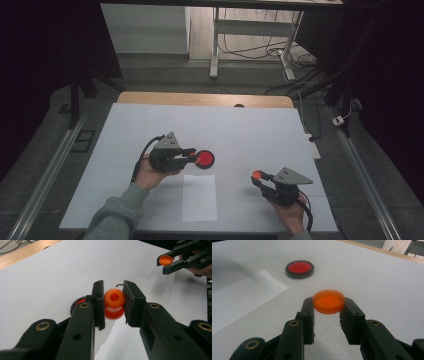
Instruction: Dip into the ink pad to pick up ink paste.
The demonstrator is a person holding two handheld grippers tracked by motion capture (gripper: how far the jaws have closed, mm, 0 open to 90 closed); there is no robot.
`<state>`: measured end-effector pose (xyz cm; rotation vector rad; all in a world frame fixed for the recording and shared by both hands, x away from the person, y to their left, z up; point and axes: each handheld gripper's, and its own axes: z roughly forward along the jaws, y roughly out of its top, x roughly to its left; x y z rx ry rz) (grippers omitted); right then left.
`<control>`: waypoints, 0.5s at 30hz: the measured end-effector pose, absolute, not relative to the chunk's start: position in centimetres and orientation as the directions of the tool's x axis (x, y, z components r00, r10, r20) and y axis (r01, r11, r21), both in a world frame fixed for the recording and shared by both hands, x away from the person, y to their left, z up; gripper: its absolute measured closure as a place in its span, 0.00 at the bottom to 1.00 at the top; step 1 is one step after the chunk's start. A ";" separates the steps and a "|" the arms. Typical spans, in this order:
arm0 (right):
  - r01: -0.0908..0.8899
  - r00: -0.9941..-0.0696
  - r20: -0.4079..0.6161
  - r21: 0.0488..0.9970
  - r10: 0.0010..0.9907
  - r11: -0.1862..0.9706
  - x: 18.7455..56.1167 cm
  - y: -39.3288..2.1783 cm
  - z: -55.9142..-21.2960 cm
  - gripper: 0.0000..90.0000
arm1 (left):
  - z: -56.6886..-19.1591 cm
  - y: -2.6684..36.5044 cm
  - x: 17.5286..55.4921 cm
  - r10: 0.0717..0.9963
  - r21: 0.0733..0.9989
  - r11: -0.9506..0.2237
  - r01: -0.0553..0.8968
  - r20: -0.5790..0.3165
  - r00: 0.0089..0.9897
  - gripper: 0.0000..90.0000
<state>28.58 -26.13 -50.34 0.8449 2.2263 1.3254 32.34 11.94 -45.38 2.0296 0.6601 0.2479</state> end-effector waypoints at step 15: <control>0.290 -0.727 -0.043 0.885 0.686 0.363 28.6 -26.2 -50.4 0.72 | -45.5 11.9 32.7 0.552 0.844 -0.398 0.359 -0.093 0.829 0.80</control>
